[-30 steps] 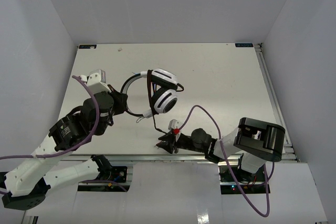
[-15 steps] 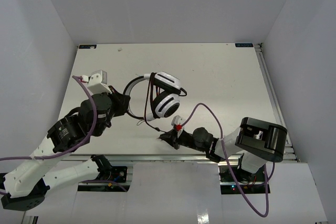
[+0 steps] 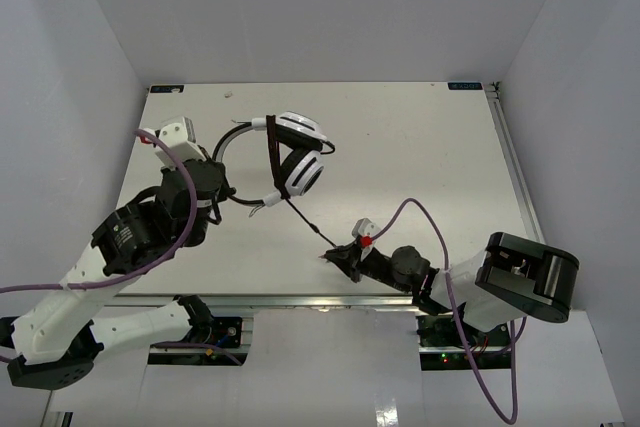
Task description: Wrap the headphones
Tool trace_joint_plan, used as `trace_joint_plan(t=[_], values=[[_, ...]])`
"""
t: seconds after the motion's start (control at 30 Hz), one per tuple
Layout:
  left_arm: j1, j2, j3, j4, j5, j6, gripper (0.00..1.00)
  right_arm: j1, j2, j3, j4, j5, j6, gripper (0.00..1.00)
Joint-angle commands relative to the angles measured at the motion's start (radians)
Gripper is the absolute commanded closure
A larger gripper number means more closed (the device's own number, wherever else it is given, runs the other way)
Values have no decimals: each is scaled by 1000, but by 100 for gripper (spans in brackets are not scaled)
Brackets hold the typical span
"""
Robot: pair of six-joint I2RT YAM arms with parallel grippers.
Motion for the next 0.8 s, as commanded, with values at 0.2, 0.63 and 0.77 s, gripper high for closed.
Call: trace_joint_plan(t=[0.2,0.63,0.77], values=[[0,-66,-24,319,309,201,100,-27,11,-17,573,31,-11,92],[1,39,-33,202,866,668,100,-286,-557,127,-428,34,-65,92],[2,112,-39,148,748,723,100,-337,-675,286,-814,62,-61,92]])
